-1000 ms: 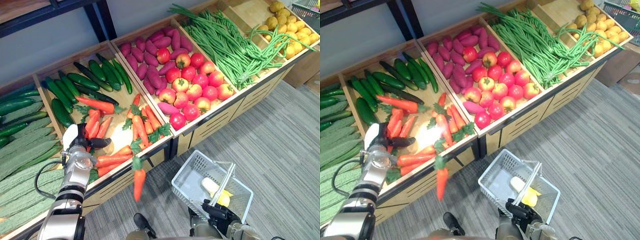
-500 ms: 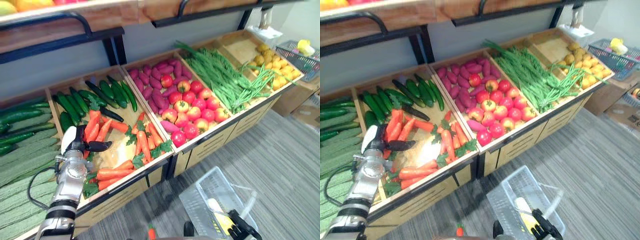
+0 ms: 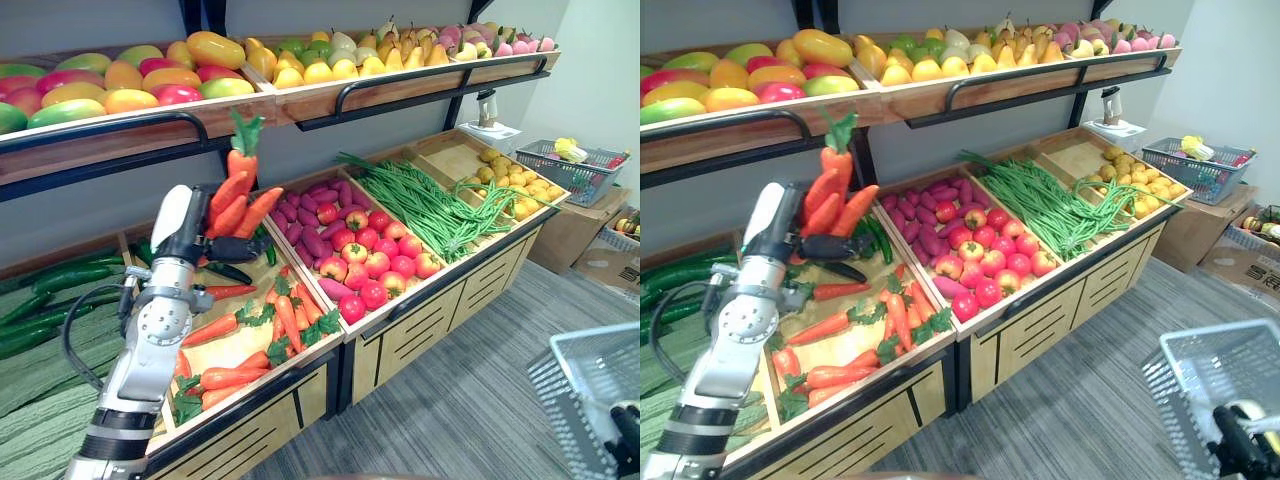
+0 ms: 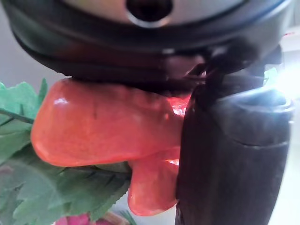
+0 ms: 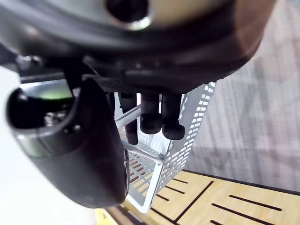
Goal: Pick vegetable in the basket
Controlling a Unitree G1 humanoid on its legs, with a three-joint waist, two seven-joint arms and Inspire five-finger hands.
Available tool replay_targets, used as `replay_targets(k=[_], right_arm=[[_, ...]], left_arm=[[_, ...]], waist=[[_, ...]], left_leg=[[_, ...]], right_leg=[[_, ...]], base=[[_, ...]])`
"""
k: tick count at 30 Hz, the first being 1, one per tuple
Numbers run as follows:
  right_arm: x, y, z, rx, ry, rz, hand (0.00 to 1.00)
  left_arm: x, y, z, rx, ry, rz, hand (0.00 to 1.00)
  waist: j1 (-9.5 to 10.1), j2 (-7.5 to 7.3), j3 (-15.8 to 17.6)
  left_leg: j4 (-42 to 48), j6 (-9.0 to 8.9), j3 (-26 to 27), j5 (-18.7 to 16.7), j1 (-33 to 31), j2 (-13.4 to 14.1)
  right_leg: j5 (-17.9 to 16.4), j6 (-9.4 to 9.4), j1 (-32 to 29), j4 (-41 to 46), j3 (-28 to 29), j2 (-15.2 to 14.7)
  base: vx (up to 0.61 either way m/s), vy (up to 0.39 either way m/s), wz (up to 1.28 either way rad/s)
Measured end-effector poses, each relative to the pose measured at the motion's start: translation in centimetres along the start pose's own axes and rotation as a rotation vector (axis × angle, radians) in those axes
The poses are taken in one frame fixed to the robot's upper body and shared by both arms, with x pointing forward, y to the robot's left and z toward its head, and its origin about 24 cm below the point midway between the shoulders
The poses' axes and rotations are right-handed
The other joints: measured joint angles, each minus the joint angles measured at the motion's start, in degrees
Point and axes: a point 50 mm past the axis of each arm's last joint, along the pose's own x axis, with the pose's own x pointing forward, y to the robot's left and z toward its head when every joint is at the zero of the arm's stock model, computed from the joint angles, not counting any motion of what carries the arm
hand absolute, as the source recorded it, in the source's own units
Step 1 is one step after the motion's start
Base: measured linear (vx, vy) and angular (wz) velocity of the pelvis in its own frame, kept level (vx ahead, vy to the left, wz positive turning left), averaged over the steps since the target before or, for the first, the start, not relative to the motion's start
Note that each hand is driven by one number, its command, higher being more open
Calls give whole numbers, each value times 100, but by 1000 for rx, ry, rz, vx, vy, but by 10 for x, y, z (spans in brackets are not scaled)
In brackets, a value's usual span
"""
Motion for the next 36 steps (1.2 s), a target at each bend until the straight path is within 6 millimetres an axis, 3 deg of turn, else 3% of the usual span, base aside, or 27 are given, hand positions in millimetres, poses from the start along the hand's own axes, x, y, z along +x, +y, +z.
replay_targets(k=[12,22,27,28,29,30,31,33,36], right_arm=[[-20,70,71,-196,-324,266,0],[-32,112,81,-323,-320,502,0],[-32,126,78,-381,-279,588,0],[-32,130,78,-382,-276,611,0],[-31,142,76,-400,-273,658,0],[-32,152,76,-417,-276,701,0],[-32,158,78,-431,-282,727,0],[-34,175,87,-471,-313,793,0],[-36,183,83,-474,-306,828,0]], left_arm=[[-10,-17,18,-87,-58,-86,0],[-12,-25,29,-148,-130,-102,0],[-9,-23,42,-175,-195,-87,0],[-7,-23,46,-191,-213,-75,0],[-7,-21,49,-209,-220,-54,0],[-7,-20,50,-210,-226,-40,0],[-7,-19,51,-211,-232,-36,0],[-8,-24,56,-209,-242,-48,0],[-9,-32,60,-204,-256,-82,0]], waist=[[-110,-1,4],[-163,-7,15],[-261,14,61],[-271,8,143],[-266,9,168],[-251,-7,231],[-225,-3,286],[-101,280,397],[-166,212,514]], left_leg=[[10,-25,89,-70,77,2],[41,-20,182,-153,132,-58],[516,-73,325,-424,99,66],[870,29,222,-587,51,160],[1431,401,-306,-880,-148,292],[1834,569,-836,-1106,-338,345],[2003,616,-1285,-1259,-414,316],[1942,332,-2250,-1648,-315,242],[1668,146,-2142,-1732,-64,52]], right_leg=[[-31,52,-35,140,140,11],[-97,139,-120,288,268,-18],[-116,109,-178,327,480,17],[-138,72,-223,419,589,48],[-164,21,-338,534,797,104],[-175,-14,-401,603,1027,131],[-190,-37,-444,627,1182,161],[-197,-48,-658,814,1667,398],[-187,-20,-903,1136,1872,470]], base=[[15,-52,-3],[-8,-41,-5],[22,-53,-23],[41,-80,-58],[57,-128,-89],[44,-114,-100],[13,-57,-109],[-61,124,-134],[-77,111,-73]])
